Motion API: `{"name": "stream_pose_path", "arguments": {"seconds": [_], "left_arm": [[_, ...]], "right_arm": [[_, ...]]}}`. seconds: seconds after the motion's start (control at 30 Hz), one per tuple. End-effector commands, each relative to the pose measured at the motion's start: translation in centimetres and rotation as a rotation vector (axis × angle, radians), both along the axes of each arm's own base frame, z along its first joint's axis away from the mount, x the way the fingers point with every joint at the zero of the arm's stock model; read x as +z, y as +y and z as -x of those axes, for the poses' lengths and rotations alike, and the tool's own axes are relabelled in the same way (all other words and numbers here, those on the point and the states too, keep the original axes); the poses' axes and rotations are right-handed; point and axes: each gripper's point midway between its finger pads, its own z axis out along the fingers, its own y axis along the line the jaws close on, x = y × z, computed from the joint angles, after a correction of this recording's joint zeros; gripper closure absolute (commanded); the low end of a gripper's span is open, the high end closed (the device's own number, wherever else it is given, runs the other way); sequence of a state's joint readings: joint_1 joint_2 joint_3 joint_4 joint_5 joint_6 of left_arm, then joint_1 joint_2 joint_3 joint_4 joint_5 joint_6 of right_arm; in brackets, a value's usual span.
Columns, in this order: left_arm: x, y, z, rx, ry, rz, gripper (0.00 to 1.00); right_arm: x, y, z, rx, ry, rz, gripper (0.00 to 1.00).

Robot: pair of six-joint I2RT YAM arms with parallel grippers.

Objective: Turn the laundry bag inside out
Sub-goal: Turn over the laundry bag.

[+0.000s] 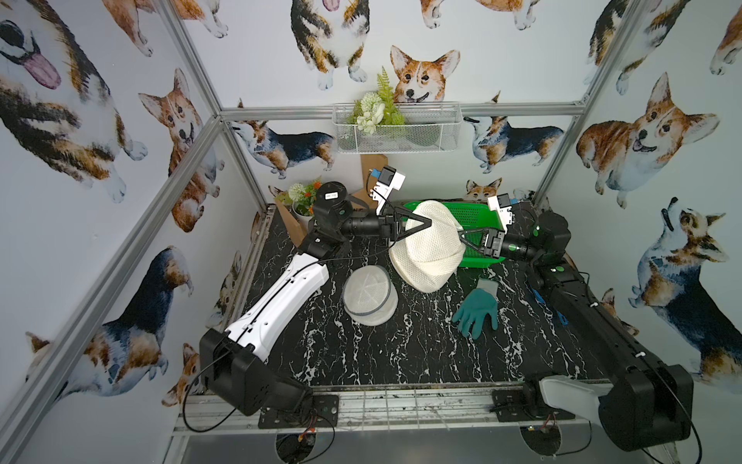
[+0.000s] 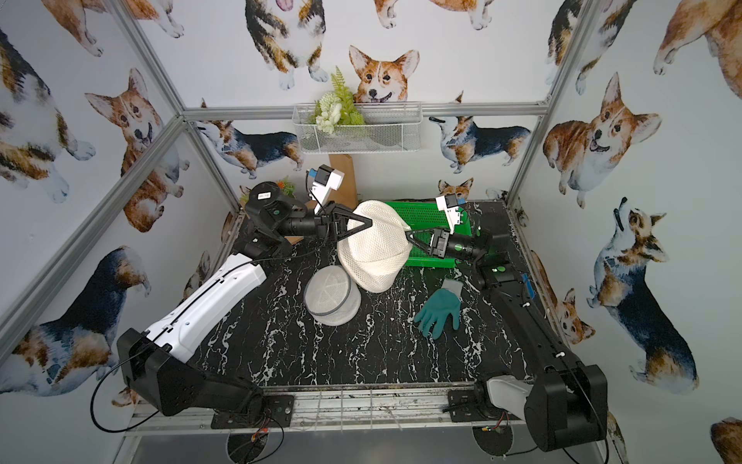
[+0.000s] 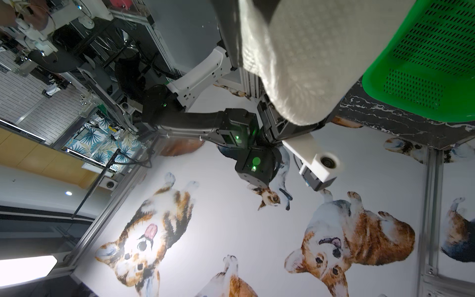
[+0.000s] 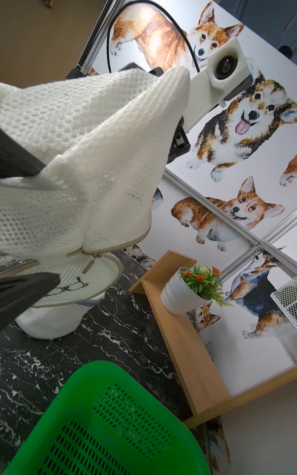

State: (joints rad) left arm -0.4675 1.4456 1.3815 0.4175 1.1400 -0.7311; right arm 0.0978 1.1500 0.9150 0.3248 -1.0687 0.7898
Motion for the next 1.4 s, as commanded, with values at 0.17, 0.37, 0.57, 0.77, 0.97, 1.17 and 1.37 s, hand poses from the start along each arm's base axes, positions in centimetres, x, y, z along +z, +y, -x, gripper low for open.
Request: {"name": "stream_pose_path", "arguments": {"seconds": [0.17,0.37,0.57,0.77,0.97,1.17,1.37], "left_arm": [[4.1,0.5,-2.9,0.273,-0.021,0.256,1.0],[0.4,-0.4,-5.5,0.462,0.074,0.152,1.0],[-1.2,0.2,-6.7,0.539,0.189,0.157,1.0],[-0.4,0.5,-6.7,0.534,0.23,0.204,1.0],[0.3,0.3,-6.7,0.523,0.254,0.226,1.0],[0.8,0.1,-6.4,0.509,0.256,0.24,1.0],[1.7,0.5,-6.4,0.514,0.27,0.287,1.0]], "right_arm": [[2.7,-0.8,1.7,-0.074,-0.013,-0.034,0.31],[4.9,-7.5,-2.7,-0.629,0.082,0.04,0.29],[8.1,-8.5,-1.1,-0.679,-0.118,0.075,0.2],[5.1,-6.9,1.3,-0.584,-0.344,0.191,0.2],[4.4,-3.0,3.6,-0.488,-0.645,0.26,0.24],[4.6,-1.0,2.2,-0.463,-0.705,0.282,0.34],[4.5,-0.6,1.8,-0.469,-0.746,0.316,0.7]]}}
